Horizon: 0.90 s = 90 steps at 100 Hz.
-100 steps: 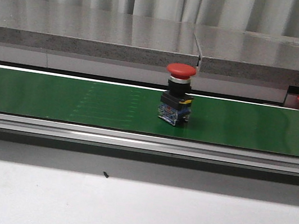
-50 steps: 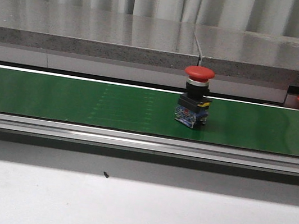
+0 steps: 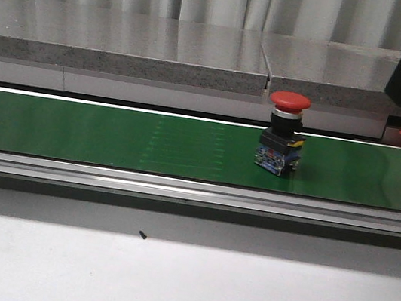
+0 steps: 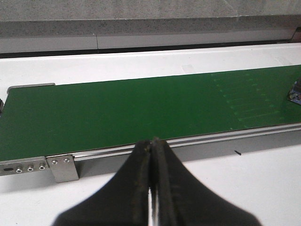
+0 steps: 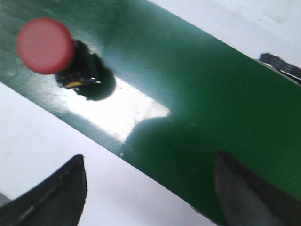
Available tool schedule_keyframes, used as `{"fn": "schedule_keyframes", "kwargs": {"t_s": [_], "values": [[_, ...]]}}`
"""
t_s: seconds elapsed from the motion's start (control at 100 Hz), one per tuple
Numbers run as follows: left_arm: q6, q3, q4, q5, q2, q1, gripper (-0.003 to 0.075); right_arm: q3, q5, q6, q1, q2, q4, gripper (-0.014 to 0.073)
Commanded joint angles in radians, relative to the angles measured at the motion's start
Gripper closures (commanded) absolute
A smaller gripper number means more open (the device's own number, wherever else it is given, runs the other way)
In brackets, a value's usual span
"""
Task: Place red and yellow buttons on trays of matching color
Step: 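Grasp the second red button on the belt with the right gripper, then lower the held red button into the red tray and release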
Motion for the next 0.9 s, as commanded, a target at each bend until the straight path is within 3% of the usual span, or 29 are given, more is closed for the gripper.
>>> {"fn": "schedule_keyframes", "kwargs": {"t_s": [0.0, 0.35, 0.7, 0.8, 0.89], "values": [[-0.007, -0.025, -0.017, -0.071, 0.008, -0.009, 0.0739, -0.022, -0.018, -0.07, 0.015, -0.023, 0.065, 0.0033], [-0.007, -0.025, -0.017, -0.071, 0.008, -0.009, 0.0739, -0.022, -0.005, -0.262, 0.021, 0.066, 0.296, 0.0033], [-0.007, -0.025, -0.017, -0.071, 0.008, -0.009, 0.0739, -0.022, -0.134, -0.27, 0.021, 0.152, 0.304, 0.0036], [-0.007, -0.025, -0.017, -0.071, 0.008, -0.009, 0.0739, -0.022, -0.153, -0.28, 0.021, 0.152, 0.31, 0.011], [-0.007, -0.025, -0.017, -0.071, 0.008, -0.009, 0.0739, -0.022, -0.159, -0.28, 0.021, 0.152, 0.312, 0.0248]]}}
